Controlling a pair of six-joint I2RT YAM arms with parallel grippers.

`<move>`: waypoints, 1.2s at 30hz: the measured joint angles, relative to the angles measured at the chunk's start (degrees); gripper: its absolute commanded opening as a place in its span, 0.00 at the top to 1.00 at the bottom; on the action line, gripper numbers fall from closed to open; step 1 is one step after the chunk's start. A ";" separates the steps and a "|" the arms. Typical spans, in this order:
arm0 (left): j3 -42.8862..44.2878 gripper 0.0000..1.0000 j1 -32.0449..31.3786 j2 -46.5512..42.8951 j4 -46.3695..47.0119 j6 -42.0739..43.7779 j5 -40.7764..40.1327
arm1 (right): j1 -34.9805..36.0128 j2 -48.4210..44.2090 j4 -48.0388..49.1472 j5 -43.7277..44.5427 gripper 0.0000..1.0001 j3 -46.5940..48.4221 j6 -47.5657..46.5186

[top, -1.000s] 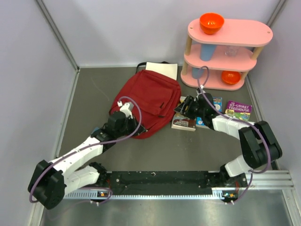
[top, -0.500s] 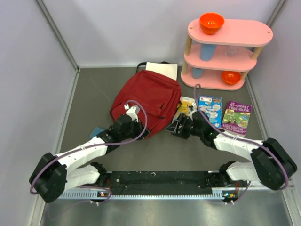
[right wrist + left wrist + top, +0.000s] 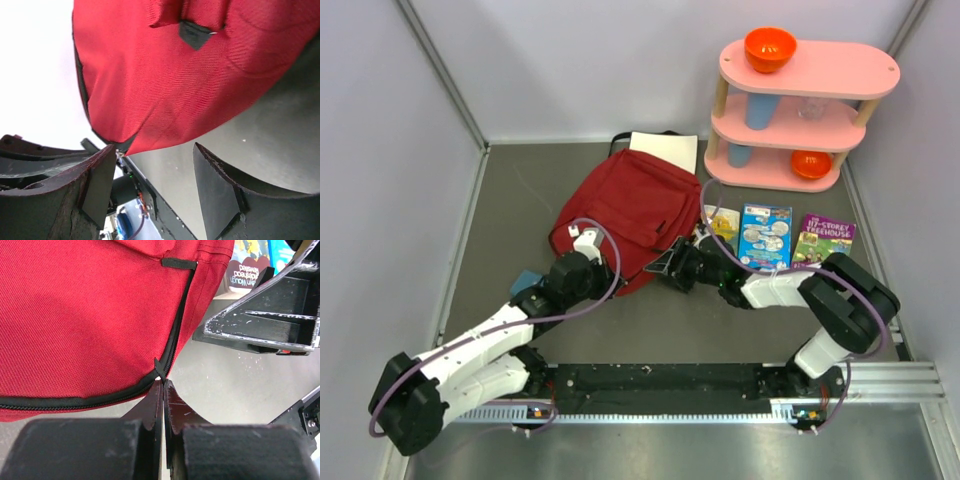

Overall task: Pack the student bag
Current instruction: Unzip the student bag at the center of the board.

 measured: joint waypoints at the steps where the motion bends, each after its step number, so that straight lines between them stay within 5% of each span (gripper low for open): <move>1: -0.24 1.00 0.00 -0.33 -0.46 0.04 -0.28 | 0.37 0.22 0.83 0.02 0.37 0.09 0.37; 5: -1.07 1.00 -0.02 -1.11 -0.74 0.02 -0.52 | 1.57 0.98 2.01 0.52 0.39 0.92 1.46; 9: -1.44 1.00 -0.02 -2.23 -1.05 0.13 -0.11 | 1.99 4.61 5.03 0.35 0.62 2.89 2.54; 13: -1.44 1.00 -0.02 -3.26 -2.75 1.44 -0.24 | 1.99 8.70 8.61 -0.72 0.69 3.39 3.21; 15: -1.42 1.00 -0.02 -4.04 -4.02 2.23 -0.39 | 1.99 9.42 8.83 -1.38 0.90 3.72 3.23; 17: -1.44 1.00 -0.02 -5.18 -4.98 2.93 -0.48 | 1.99 9.57 9.33 -1.79 1.00 3.82 2.91; 27: -1.42 1.00 -0.02 -9.90 -6.84 3.02 -2.38 | 1.66 -0.09 -1.84 0.98 1.00 5.66 -6.75; 28: -1.42 1.00 -0.04 -10.16 -6.80 2.97 -2.38 | 1.64 -2.25 -3.52 1.90 0.89 5.99 -8.17; 29: -1.42 1.00 -0.04 -10.38 -6.67 2.84 -2.36 | 1.60 -3.56 -4.35 2.36 0.56 6.10 -9.11; 30: -1.42 1.00 -0.04 -10.43 -6.40 2.80 -2.32 | 1.53 -4.87 -5.53 2.73 0.43 6.40 -10.16; 32: -1.42 1.00 -0.04 -10.38 -6.23 2.75 -2.25 | 1.49 -5.49 -6.29 2.86 0.31 6.71 -10.78; 36: -1.40 1.00 -0.02 -9.46 -5.97 2.58 -1.40 | 1.73 -4.46 -4.68 1.84 0.27 5.18 -8.85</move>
